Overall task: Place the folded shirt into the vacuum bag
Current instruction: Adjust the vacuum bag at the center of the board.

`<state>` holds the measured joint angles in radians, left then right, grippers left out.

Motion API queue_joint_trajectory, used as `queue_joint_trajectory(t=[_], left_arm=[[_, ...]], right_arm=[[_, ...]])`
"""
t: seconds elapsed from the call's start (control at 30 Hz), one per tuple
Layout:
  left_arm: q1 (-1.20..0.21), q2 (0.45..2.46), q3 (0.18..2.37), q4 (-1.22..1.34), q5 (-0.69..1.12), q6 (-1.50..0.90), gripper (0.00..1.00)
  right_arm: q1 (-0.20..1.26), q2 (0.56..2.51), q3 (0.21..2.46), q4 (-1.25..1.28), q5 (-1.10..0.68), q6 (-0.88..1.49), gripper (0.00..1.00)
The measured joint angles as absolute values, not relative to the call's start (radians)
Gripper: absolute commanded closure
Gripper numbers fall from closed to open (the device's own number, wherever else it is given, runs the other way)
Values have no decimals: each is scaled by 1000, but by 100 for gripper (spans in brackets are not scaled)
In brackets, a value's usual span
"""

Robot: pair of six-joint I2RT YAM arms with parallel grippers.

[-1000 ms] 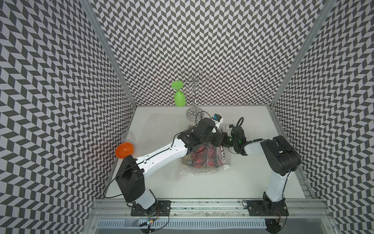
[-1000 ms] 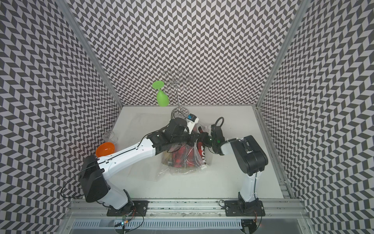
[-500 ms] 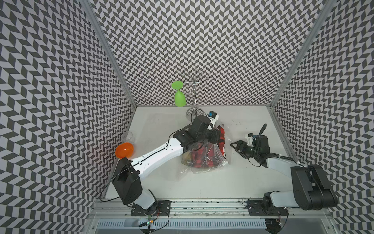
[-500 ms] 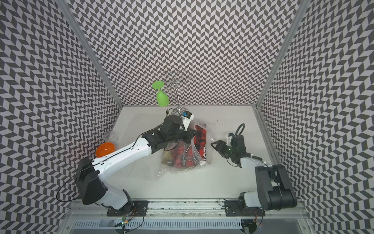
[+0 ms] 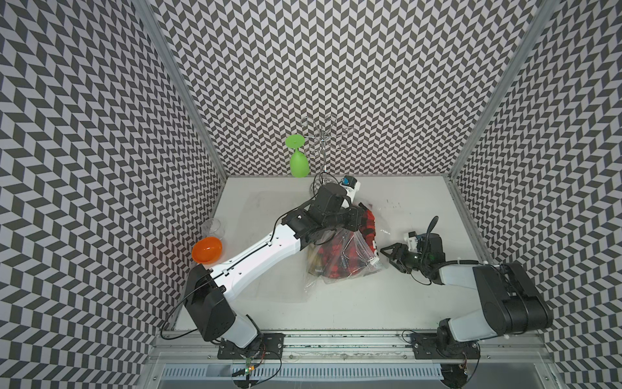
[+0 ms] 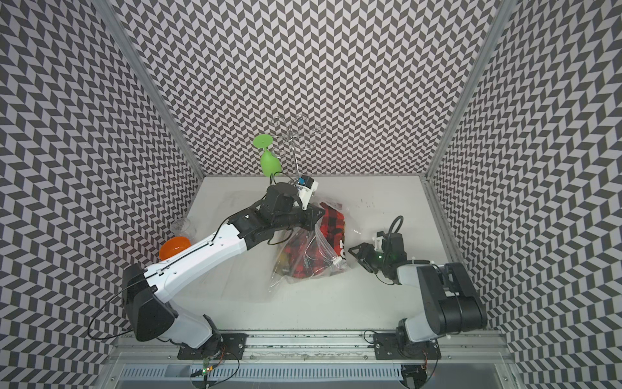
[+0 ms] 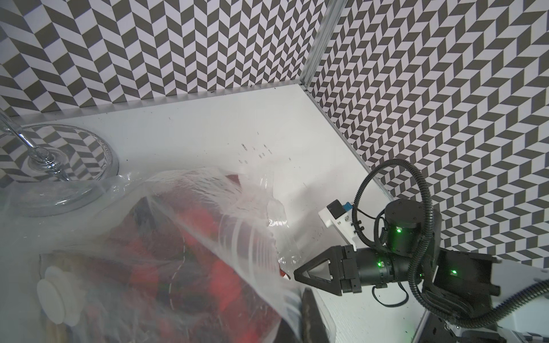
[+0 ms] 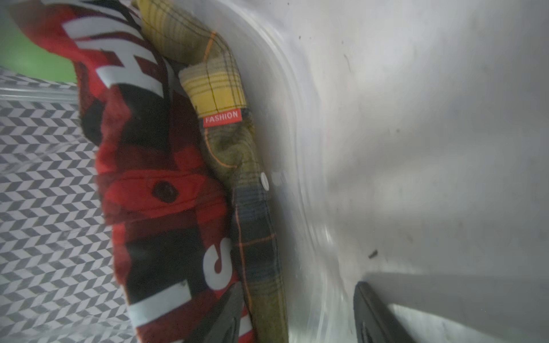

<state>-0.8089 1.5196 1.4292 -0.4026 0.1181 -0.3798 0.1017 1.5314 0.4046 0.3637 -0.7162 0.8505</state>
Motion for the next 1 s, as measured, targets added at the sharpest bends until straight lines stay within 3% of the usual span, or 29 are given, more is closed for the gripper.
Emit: queue_joint_trajectory(t=[0.2,0.33,0.43,0.63,0.8,1.0], left_arm=[[-809,1501,1429,-427,117,-379,95],[-797,1496,1429,-432,118,-376,95],[-779,1494,1430,-435,120,-376,96],[-728,1507,1558,-464,154,-417,99],[-785,1604,1853,-501,151,-421,100],[-794,1608,1877,-512,144,-421,100]], right_arm=[[109,1606,413,463,-728,884,66],[138,1608,422,484,-735,908,90],[159,1544,453,464,-738,936,99],[220,1305,716,226,-665,893,100],[243,1283,958,107,-646,848,100],[226,1284,976,5,-614,812,100]])
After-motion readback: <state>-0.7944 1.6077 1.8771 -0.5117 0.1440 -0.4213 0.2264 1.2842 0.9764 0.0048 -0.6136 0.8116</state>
